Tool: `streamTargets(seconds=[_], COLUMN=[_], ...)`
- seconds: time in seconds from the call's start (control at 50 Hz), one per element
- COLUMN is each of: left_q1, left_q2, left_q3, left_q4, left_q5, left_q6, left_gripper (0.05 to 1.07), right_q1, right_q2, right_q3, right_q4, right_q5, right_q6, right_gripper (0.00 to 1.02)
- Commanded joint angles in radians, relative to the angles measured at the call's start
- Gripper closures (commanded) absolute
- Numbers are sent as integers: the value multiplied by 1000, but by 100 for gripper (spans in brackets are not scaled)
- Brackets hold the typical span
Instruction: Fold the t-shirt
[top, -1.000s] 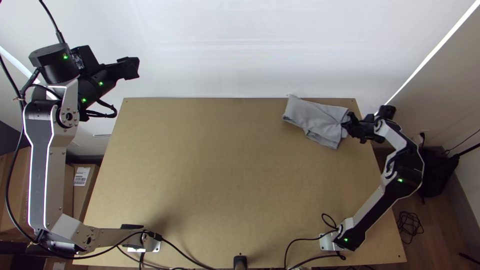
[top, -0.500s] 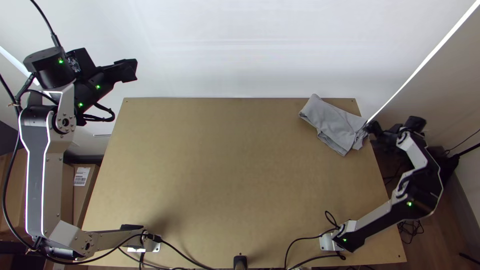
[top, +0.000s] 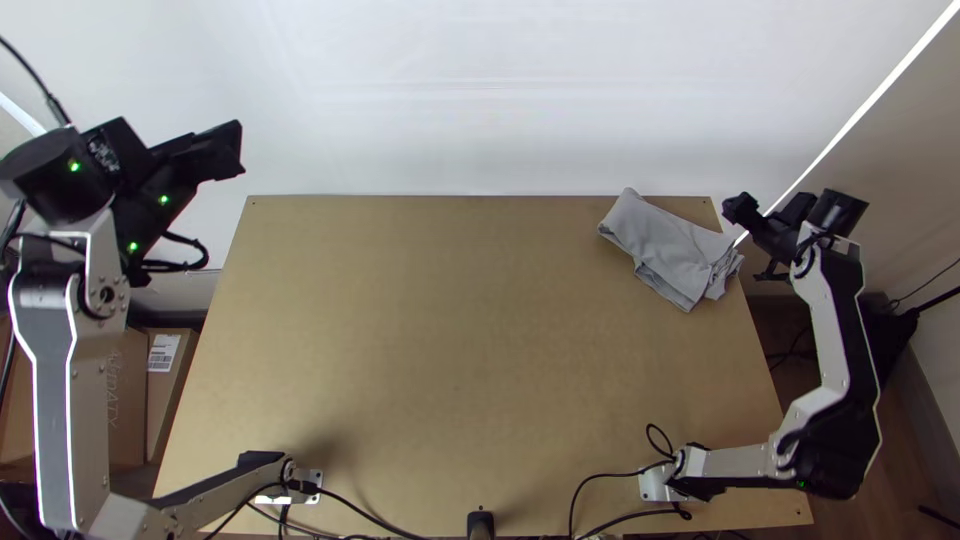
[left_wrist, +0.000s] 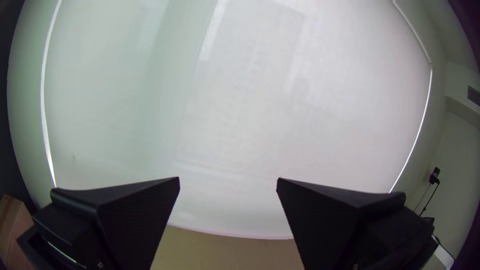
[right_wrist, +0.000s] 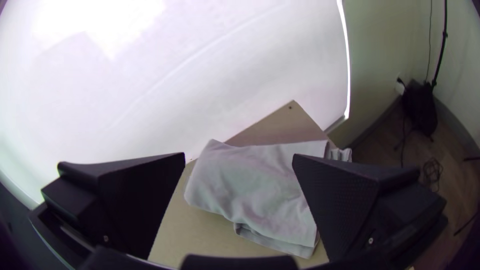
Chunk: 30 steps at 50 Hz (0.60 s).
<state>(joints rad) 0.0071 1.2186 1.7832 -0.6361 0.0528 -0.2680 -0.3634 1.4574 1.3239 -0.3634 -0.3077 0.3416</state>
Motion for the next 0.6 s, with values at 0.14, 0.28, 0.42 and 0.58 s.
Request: streamTargets(seconds=[0.14, 0.28, 0.42, 0.58], left_q1=[113, 182, 261, 309], left_q2=[-211, -363, -507, -682], left_q3=[-229, -419, -587, -805], left_q4=[191, 377, 515, 638], left_q5=[-19, -21, -21, -21], left_q6=[18, 18, 24, 50], left_gripper=[10, 10, 10, 10], right_q1=[100, 109, 106, 86], right_q2=[-315, -471, -612, -827], right_q3=[60, 60, 49, -60], right_q4=[53, 78, 78, 142], right_q5=[157, 194, 205, 242], right_q6=[-128, -135, -154, -153], right_gripper=[3, 3, 3, 3])
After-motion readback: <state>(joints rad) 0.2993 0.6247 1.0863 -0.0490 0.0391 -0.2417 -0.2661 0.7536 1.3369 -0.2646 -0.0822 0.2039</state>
